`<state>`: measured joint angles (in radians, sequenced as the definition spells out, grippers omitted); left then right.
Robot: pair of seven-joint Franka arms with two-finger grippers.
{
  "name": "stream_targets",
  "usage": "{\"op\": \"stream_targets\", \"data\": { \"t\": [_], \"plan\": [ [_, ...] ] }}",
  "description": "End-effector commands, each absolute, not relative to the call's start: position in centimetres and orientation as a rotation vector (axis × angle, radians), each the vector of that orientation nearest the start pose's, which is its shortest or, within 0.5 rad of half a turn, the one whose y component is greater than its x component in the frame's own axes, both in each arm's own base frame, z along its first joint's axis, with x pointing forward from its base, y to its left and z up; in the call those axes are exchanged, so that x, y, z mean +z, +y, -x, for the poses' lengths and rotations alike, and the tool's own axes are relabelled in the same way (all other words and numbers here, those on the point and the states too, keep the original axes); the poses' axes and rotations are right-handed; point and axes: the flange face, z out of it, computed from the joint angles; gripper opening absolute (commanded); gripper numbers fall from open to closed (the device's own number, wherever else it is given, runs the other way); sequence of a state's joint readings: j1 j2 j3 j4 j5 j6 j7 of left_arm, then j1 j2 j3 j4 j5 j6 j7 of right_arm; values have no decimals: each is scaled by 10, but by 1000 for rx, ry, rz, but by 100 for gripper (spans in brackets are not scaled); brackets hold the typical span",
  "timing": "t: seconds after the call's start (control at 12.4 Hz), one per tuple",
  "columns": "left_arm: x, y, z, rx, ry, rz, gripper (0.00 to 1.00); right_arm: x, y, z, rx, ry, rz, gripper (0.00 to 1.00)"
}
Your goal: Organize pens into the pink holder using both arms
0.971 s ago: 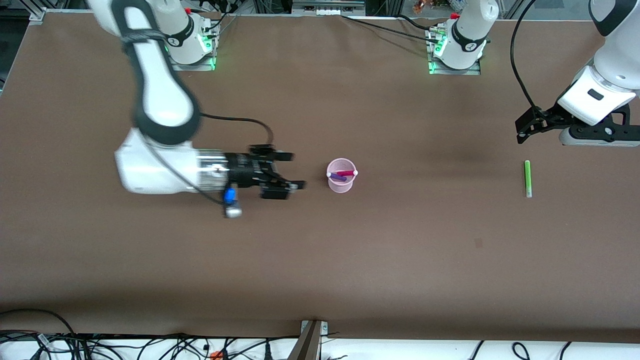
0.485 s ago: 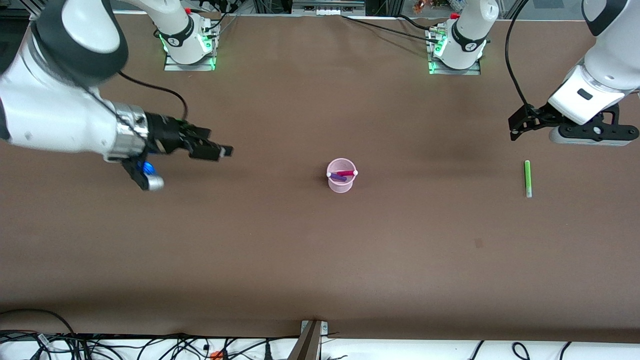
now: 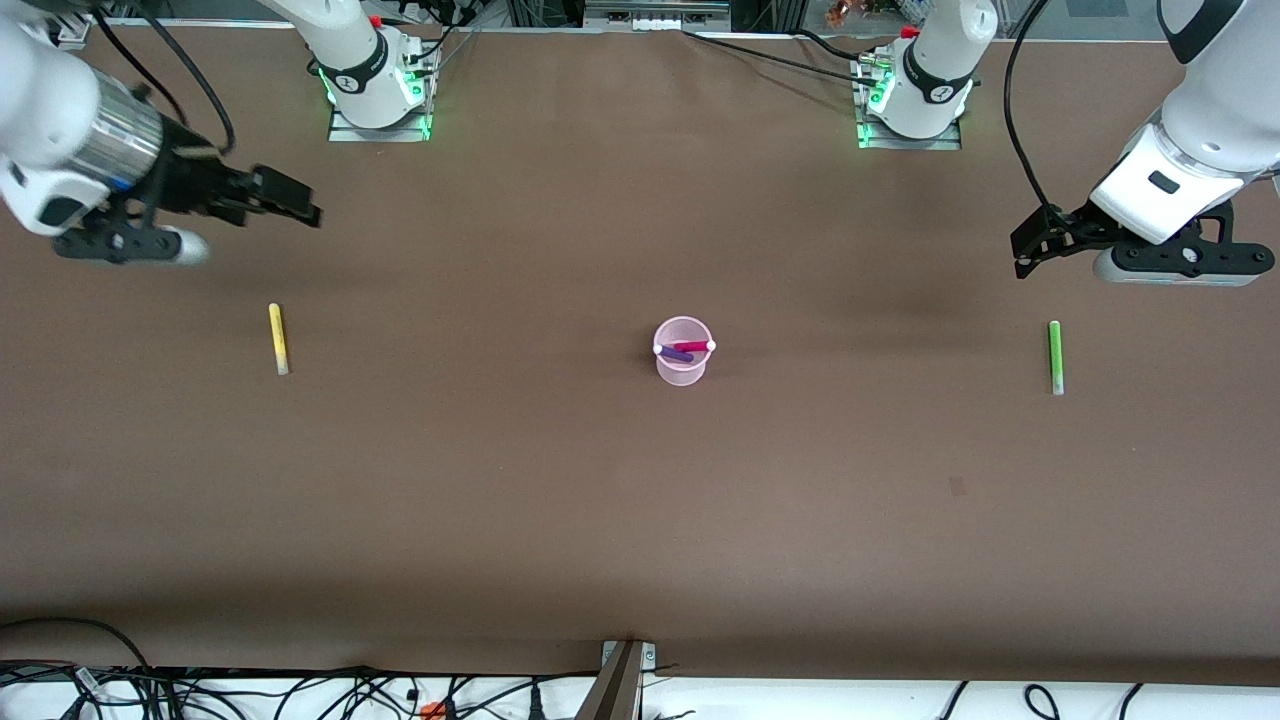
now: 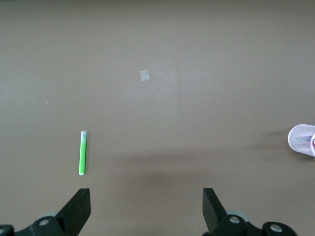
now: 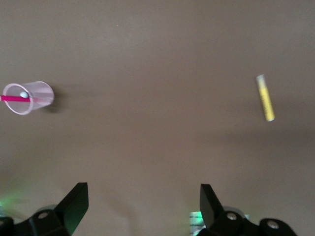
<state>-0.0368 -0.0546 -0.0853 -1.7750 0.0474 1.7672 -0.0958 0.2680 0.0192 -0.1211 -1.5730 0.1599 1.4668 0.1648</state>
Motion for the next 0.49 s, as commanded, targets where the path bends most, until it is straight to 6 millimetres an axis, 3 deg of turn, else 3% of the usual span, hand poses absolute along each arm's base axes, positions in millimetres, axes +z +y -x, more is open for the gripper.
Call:
{"op": "stream_targets", "data": {
  "t": [0.0,0.16,0.4],
  "plan": [
    [580,-65,-545,-80,29,3081,100,613,76,-529,177,-199,3064,100],
    [580,-67,-545,-85,32,3081,100,626,77,-535,128,-222,3101,100],
    [580,-67,-546,-90,32,3081,100,631,79,-540,109,-230,3096,100]
  ]
}}
